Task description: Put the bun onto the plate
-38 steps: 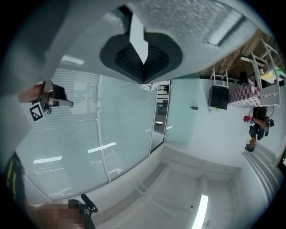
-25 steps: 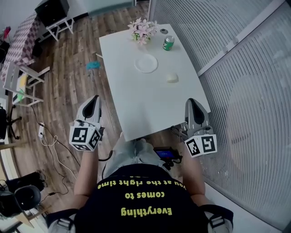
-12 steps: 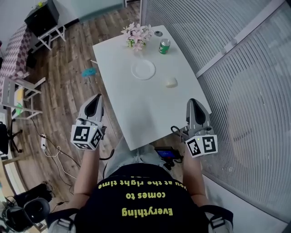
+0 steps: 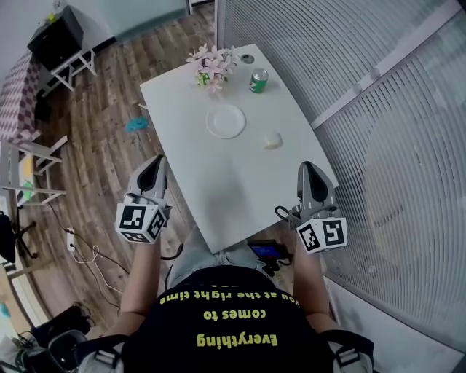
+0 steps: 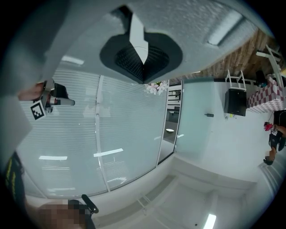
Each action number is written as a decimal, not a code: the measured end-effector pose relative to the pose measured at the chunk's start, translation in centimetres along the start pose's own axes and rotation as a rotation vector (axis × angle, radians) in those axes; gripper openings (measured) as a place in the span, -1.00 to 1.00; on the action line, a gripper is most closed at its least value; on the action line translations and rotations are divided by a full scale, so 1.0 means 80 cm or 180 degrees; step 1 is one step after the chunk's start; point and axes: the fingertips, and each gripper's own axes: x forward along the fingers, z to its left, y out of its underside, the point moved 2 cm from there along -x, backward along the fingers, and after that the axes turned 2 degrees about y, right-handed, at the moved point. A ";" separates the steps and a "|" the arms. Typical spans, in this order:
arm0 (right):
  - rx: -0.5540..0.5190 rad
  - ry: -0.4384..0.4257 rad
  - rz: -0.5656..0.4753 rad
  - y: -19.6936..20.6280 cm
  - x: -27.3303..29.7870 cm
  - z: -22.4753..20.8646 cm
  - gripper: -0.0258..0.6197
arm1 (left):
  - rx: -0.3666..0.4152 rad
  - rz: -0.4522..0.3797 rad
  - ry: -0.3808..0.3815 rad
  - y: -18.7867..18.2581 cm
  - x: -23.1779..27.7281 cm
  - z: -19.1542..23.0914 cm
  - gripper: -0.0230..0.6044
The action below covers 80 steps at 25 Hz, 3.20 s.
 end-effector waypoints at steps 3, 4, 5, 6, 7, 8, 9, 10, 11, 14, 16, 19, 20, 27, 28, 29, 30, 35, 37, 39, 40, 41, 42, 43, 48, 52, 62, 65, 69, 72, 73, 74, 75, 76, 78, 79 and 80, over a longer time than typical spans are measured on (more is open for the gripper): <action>-0.0041 0.0029 0.0019 0.002 0.010 -0.006 -0.90 | 0.0001 0.0008 0.0041 -0.001 0.015 0.002 -0.93; -0.0060 0.0040 0.0029 0.002 0.013 -0.008 -0.90 | 0.0002 0.0009 0.0056 -0.002 0.020 0.002 -0.93; -0.0076 0.0051 0.0041 0.004 0.016 -0.010 -0.90 | 0.0002 0.0009 0.0069 -0.003 0.024 0.003 -0.93; -0.0083 0.0060 0.0054 0.005 0.020 -0.012 -0.90 | 0.0000 0.0010 0.0079 -0.004 0.029 0.004 -0.93; -0.0080 0.0067 0.0068 0.007 0.024 -0.014 -0.90 | -0.0002 0.0013 0.0086 -0.004 0.033 0.005 -0.93; -0.0074 0.0071 0.0085 0.009 0.027 -0.016 -0.90 | -0.0004 0.0018 0.0092 -0.004 0.037 0.006 -0.93; -0.0069 0.0073 0.0103 0.012 0.031 -0.018 -0.90 | -0.0005 0.0025 0.0096 -0.004 0.040 0.007 -0.93; -0.0069 0.0073 0.0122 0.014 0.034 -0.020 -0.90 | -0.0008 0.0033 0.0099 -0.003 0.044 0.008 -0.93; -0.0074 0.0073 0.0144 0.017 0.038 -0.022 -0.90 | -0.0012 0.0042 0.0101 -0.003 0.048 0.009 -0.93; -0.0102 0.0077 0.0212 0.024 0.050 -0.028 -0.90 | -0.0027 0.0074 0.0109 0.000 0.060 0.011 -0.93; -0.0104 0.0085 0.0236 0.030 0.057 -0.033 -0.90 | -0.0033 0.0089 0.0119 0.001 0.068 0.012 -0.93; -0.0086 0.0091 0.0276 0.039 0.067 -0.041 -0.90 | -0.0042 0.0104 0.0133 0.003 0.078 0.012 -0.93; -0.0085 0.0086 0.0296 0.041 0.071 -0.042 -0.90 | -0.0048 0.0107 0.0135 0.003 0.081 0.012 -0.93; -0.0119 0.0062 0.0478 0.069 0.098 -0.056 -0.90 | -0.0090 0.0167 0.0167 0.013 0.097 0.008 -0.93; -0.0121 0.0064 0.0516 0.074 0.102 -0.058 -0.90 | -0.0094 0.0176 0.0166 0.014 0.098 0.009 -0.93; -0.0131 0.0069 0.0564 0.080 0.107 -0.060 -0.90 | -0.0095 0.0186 0.0163 0.016 0.099 0.010 -0.93; -0.0149 0.0078 0.0622 0.087 0.112 -0.063 -0.90 | -0.0094 0.0194 0.0159 0.018 0.100 0.011 -0.93; -0.0204 0.0095 0.0931 0.124 0.131 -0.073 -0.85 | -0.0113 0.0230 0.0137 0.024 0.103 0.019 -0.93; -0.0238 0.0086 0.1053 0.139 0.136 -0.076 -0.82 | -0.0125 0.0247 0.0138 0.027 0.103 0.020 -0.93; -0.0276 0.0087 0.1170 0.154 0.142 -0.079 -0.77 | -0.0131 0.0258 0.0142 0.030 0.104 0.022 -0.93; -0.0284 0.0094 0.1229 0.160 0.145 -0.082 -0.72 | -0.0133 0.0264 0.0141 0.031 0.104 0.023 -0.93; -0.0287 0.0107 0.1284 0.167 0.147 -0.084 -0.67 | -0.0137 0.0270 0.0135 0.032 0.104 0.025 -0.93; -0.0287 0.0125 0.1334 0.173 0.148 -0.087 -0.63 | -0.0143 0.0274 0.0125 0.033 0.104 0.027 -0.93; -0.0285 0.0143 0.1383 0.179 0.149 -0.089 -0.61 | -0.0151 0.0277 0.0114 0.034 0.103 0.029 -0.93; -0.0245 0.0169 0.1691 0.222 0.159 -0.103 -0.38 | -0.0168 0.0293 0.0083 0.036 0.103 0.040 -0.93; -0.0162 0.0216 0.1940 0.261 0.172 -0.114 -0.20 | -0.0172 0.0303 0.0048 0.038 0.104 0.050 -0.93; -0.0143 0.0255 0.2322 0.334 0.193 -0.121 0.08 | -0.0192 0.0347 0.0027 0.051 0.107 0.063 -0.93; -0.0160 0.0283 0.2402 0.348 0.198 -0.126 0.09 | -0.0203 0.0356 0.0051 0.053 0.109 0.062 -0.93; -0.0124 0.0248 0.2465 0.363 0.209 -0.129 0.22 | -0.0215 0.0377 0.0085 0.058 0.112 0.061 -0.93; -0.0180 0.0205 0.2533 0.368 0.214 -0.126 0.24 | -0.0225 0.0384 0.0103 0.061 0.114 0.059 -0.93; -0.0203 0.0190 0.2566 0.371 0.215 -0.124 0.25 | -0.0228 0.0386 0.0108 0.062 0.115 0.059 -0.93; -0.0216 0.0179 0.2598 0.373 0.216 -0.123 0.26 | -0.0232 0.0389 0.0112 0.062 0.115 0.059 -0.93; -0.0221 0.0176 0.2621 0.376 0.217 -0.123 0.27 | -0.0235 0.0393 0.0115 0.063 0.116 0.059 -0.93; -0.0220 0.0183 0.2635 0.378 0.218 -0.122 0.29 | -0.0237 0.0398 0.0118 0.064 0.115 0.059 -0.93; -0.0211 0.0211 0.2640 0.380 0.218 -0.123 0.29 | -0.0240 0.0404 0.0120 0.065 0.115 0.059 -0.93; -0.0206 0.0225 0.2641 0.381 0.219 -0.124 0.30 | -0.0242 0.0406 0.0119 0.066 0.115 0.059 -0.93; -0.0205 0.0235 0.2645 0.382 0.219 -0.124 0.31 | -0.0245 0.0407 0.0117 0.066 0.115 0.060 -0.93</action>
